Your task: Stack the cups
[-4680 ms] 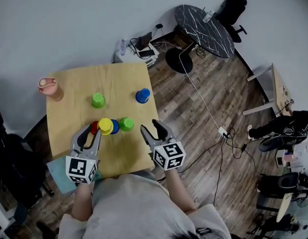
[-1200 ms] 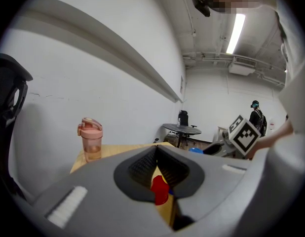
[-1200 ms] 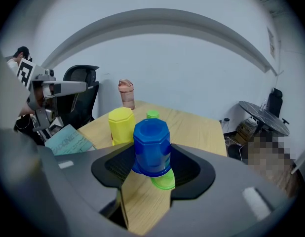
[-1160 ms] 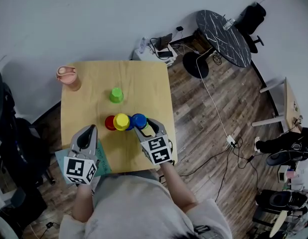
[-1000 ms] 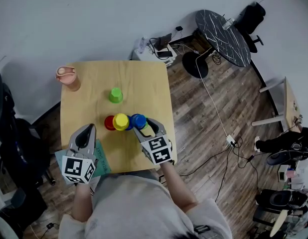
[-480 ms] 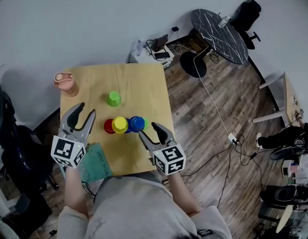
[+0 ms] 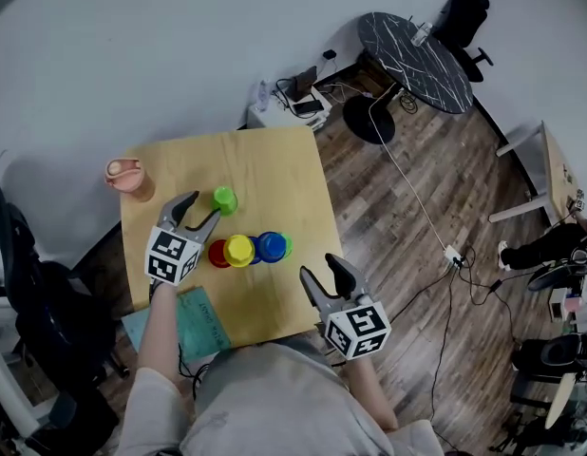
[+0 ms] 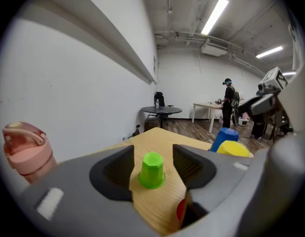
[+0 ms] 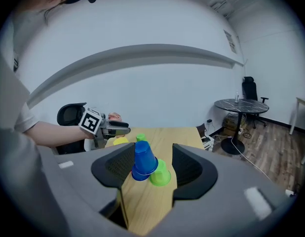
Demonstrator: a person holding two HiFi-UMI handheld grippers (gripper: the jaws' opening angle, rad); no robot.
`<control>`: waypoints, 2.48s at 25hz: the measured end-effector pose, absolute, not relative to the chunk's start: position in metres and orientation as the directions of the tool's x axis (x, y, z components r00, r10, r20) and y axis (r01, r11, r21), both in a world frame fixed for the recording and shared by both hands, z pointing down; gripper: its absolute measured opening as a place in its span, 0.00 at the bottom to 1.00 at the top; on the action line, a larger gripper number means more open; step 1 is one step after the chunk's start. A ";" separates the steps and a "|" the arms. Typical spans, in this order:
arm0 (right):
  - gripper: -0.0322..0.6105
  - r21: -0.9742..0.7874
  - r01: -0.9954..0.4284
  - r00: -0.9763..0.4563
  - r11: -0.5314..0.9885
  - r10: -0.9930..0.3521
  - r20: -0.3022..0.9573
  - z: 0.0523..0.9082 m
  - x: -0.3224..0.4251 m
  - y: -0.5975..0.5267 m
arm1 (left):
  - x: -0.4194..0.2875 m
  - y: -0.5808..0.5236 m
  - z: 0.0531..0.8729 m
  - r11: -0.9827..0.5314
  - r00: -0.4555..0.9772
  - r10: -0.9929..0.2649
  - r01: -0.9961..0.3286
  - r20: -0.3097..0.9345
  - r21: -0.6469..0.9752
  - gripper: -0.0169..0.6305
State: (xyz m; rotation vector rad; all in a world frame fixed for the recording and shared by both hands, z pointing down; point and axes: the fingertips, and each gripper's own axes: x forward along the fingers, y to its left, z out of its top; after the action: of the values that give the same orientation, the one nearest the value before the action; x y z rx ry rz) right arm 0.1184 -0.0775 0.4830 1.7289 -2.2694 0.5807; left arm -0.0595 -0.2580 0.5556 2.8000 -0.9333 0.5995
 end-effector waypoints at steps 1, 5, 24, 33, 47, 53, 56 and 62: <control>0.39 -0.171 -0.963 -0.263 0.209 -0.870 0.417 0.483 0.121 -0.074 | -0.056 -0.261 0.566 -0.804 0.729 -0.536 -0.594 0.425 0.004 0.44; 0.39 -0.169 -0.975 -0.204 0.143 -0.879 0.432 0.483 0.133 -0.060 | -0.045 -0.270 0.598 -0.817 0.727 -0.497 -0.576 0.473 0.027 0.49; 0.39 -0.153 -0.981 -0.166 0.116 -0.914 0.371 0.466 0.112 -0.047 | -0.043 -0.260 0.575 -0.830 0.747 -0.503 -0.558 0.435 -0.004 0.42; 0.11 -0.102 -0.984 -0.171 0.147 -0.939 0.299 0.449 0.095 -0.054 | -0.058 -0.217 0.495 -0.835 0.792 -0.529 -0.550 0.306 -0.021 0.42; 0.05 -0.123 -0.922 -0.388 0.368 -0.885 0.257 0.441 0.095 -0.077 | -0.040 -0.142 0.445 -0.782 0.748 -0.599 -0.623 0.286 -0.008 0.42; 0.05 -0.146 -0.889 -0.457 0.433 -0.855 0.246 0.442 0.105 -0.076 | -0.016 -0.129 0.454 -0.759 0.718 -0.617 -0.651 0.323 -0.003 0.42; 0.05 -0.151 -0.881 -0.473 0.448 -0.845 0.250 0.444 0.113 -0.074 | -0.005 -0.127 0.461 -0.747 0.704 -0.623 -0.664 0.341 0.008 0.42; 0.05 -0.162 -0.871 -0.491 0.464 -0.832 0.257 0.447 0.128 -0.071 | 0.004 -0.131 0.473 -0.714 0.659 -0.649 -0.701 0.380 -0.005 0.42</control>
State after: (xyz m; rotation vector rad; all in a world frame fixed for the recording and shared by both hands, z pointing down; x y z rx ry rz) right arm 0.1280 -0.0706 0.4467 1.5022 -2.5639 0.4107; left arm 0.0037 -0.1309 0.4726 2.7300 -1.1177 0.5422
